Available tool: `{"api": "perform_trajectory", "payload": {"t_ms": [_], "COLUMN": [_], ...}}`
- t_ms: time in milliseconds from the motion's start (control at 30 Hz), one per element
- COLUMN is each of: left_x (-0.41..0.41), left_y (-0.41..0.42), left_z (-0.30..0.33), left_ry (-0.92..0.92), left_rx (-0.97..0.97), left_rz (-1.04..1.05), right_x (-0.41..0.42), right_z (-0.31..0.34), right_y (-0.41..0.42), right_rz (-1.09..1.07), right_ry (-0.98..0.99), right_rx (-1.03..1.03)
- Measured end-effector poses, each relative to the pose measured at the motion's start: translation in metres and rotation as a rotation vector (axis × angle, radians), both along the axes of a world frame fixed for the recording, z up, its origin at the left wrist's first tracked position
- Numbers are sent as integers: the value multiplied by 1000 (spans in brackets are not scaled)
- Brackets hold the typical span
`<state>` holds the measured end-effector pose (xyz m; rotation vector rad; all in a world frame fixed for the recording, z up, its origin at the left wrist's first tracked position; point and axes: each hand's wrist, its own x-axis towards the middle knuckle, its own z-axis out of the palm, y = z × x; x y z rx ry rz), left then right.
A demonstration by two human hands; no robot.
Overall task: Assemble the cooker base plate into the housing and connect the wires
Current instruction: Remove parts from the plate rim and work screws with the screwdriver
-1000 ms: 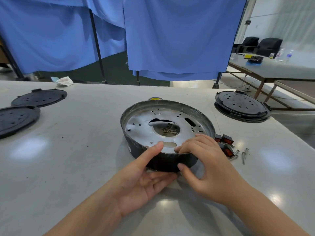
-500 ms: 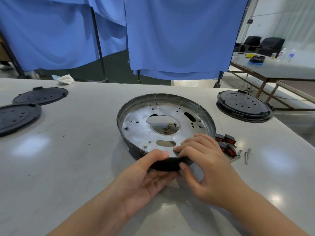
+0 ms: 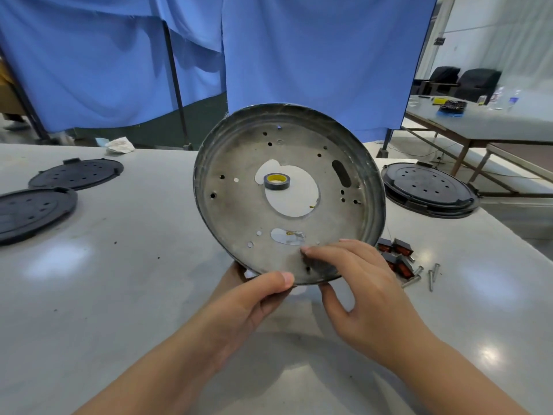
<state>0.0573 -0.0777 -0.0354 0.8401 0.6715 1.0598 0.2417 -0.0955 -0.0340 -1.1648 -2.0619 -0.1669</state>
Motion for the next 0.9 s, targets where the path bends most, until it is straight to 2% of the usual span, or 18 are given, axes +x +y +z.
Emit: {"api": "perform_trajectory", "payload": {"t_ms": [367,500,600,700,800,900], "left_x": [-4,-8,-10,-10,-11,-14], "left_y": [9,11,13,14,13,14], "left_z": [-1,-2,-1,1,5,5], "left_ry": [-78,-126,-121,-102,-139,-147], "left_rx": [-56,-40,-27,12,70,-12], "left_rz": [-117,-186,-158,-138,-214,-231], "right_x": [-3,2,4,3,0,-2], "right_z": [4,9,12,12,7,0], "right_y": [-2,-3,-5,-4,0,2], "right_rz": [-24,-121,-188,-177,-137,-81], "right_ry": [-44,-49,-56,-72,-131,-195], "right_rx": [160,285,364,410,408,375]}}
